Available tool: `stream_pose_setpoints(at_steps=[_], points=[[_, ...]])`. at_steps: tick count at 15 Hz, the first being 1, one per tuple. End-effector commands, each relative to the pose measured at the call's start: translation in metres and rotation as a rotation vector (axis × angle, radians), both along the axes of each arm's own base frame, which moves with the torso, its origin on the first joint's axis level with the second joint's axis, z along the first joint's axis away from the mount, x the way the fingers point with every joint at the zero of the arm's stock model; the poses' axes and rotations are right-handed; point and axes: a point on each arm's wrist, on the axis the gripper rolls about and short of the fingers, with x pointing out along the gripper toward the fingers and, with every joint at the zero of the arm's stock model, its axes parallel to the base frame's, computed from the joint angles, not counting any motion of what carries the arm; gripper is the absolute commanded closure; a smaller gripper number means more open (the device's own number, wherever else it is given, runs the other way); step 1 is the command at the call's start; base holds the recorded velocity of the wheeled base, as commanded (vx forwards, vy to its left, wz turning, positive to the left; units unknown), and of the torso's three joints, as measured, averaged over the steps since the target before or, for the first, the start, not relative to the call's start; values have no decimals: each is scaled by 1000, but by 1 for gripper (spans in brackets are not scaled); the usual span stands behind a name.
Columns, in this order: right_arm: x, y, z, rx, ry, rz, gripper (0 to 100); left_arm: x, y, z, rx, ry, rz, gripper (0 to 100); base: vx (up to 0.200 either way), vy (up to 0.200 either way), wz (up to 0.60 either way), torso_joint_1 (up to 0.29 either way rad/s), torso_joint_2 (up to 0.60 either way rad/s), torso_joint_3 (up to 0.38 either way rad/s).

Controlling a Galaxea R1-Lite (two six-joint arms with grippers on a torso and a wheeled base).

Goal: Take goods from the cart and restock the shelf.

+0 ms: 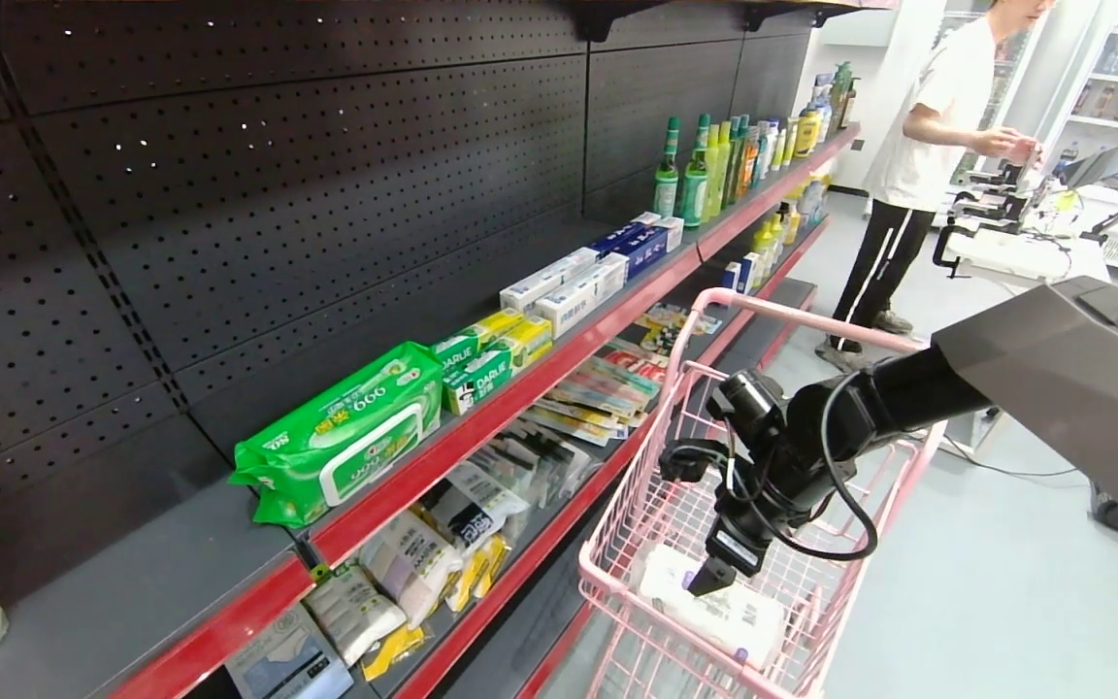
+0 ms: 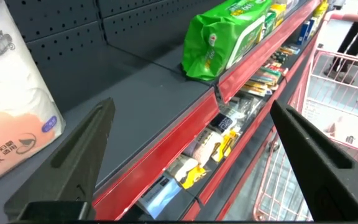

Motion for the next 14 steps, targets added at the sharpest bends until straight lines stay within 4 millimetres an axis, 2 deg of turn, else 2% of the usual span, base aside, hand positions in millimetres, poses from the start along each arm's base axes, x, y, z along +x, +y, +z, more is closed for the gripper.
stream_pose_setpoints(at_steps=[1, 9, 14], points=[[1, 1, -4, -5, 4, 12, 0, 0, 0, 0, 0, 0, 0, 0, 0, 0, 0, -46, 90, 56], [8, 5, -11, -13, -6, 51, 0, 0, 0, 0, 2, 0, 0, 0, 0, 0, 0, -59, 142, 79], [9, 16, -16, -12, -5, 78, 0, 0, 0, 0, 2, 0, 0, 0, 0, 0, 0, -99, 225, 133]])
